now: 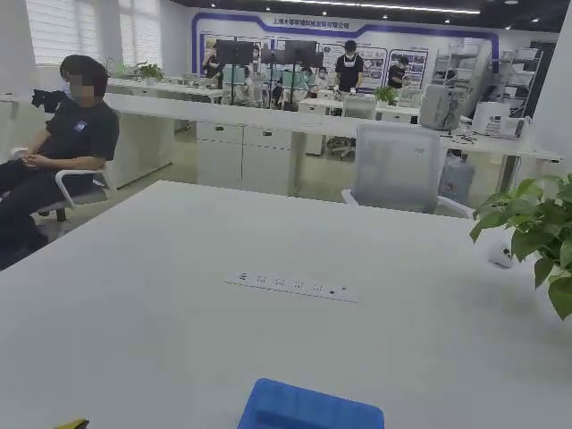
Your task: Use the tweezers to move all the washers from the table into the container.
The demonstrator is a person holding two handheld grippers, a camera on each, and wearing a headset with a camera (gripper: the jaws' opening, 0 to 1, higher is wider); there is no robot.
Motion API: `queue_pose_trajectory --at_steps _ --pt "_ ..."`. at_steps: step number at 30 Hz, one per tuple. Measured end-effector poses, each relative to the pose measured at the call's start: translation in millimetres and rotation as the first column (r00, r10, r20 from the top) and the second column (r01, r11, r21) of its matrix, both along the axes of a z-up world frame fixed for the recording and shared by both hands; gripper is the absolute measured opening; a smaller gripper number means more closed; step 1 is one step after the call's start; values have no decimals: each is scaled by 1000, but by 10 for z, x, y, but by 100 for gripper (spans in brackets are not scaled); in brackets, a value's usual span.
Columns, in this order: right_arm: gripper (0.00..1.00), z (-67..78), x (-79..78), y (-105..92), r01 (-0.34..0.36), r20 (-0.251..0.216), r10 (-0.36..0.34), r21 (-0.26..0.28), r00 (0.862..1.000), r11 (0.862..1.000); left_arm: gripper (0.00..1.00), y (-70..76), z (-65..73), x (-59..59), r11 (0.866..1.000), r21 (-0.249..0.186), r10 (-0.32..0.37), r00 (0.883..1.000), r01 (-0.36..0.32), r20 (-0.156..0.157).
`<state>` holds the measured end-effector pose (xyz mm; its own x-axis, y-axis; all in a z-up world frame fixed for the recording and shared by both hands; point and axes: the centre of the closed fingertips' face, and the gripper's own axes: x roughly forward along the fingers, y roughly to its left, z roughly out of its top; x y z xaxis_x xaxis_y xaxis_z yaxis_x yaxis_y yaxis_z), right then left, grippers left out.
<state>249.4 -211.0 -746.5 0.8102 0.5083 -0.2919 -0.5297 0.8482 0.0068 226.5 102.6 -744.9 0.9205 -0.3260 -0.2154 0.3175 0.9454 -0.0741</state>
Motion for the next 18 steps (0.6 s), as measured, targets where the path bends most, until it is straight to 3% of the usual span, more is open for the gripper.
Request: queue_pose_trajectory --at_steps 18 --pt "79 -36 -2 8 -2 -10 2 -11 1000 1000 99 -27 -26 -3 1000 0 -13 1000 13 -11"
